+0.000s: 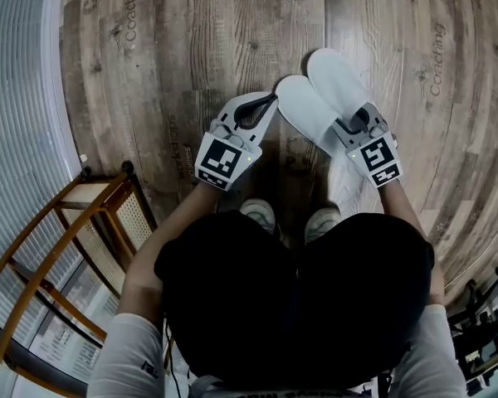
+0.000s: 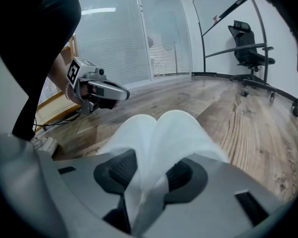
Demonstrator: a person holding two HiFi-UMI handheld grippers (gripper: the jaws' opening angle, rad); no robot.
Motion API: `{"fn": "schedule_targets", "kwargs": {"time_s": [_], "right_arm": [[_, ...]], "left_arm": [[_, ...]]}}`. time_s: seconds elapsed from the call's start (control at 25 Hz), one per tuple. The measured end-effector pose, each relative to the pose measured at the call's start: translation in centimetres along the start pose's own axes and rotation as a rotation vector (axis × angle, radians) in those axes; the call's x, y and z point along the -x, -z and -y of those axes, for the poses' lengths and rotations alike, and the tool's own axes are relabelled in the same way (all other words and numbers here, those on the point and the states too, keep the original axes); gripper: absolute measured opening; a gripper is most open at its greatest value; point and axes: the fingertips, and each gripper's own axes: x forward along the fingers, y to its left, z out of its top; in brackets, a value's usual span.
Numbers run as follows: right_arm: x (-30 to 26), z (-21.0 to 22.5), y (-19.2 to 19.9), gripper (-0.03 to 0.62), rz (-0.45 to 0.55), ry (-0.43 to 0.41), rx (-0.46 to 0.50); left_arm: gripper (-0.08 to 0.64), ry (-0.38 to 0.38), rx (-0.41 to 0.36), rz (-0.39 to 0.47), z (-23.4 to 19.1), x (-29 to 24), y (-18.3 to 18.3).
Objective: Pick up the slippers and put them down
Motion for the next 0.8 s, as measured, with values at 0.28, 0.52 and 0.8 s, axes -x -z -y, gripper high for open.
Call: {"fn": "schedule_targets", "kwargs": {"time_s": [0.28,0.52,0.8], "right_arm": [[0.9,0.2,0.0,0.170,-0.014,0.030,-0.052],[2.7,-0.1,1.3,0.175,-0.053,0.054,-0.109],[5.3,-0.2,1.3,0.175,-0.078,0.085,-0.150]], "left_arm": [[0.014,-0.005,0.015,-0.022,0.1,0.2,0.8],[0.014,0.006,0.015,-0.037,0.8,0.4,1.1],[0.014,0.023,0.039,-0.040,1.8,1.9,-0.4]]}}
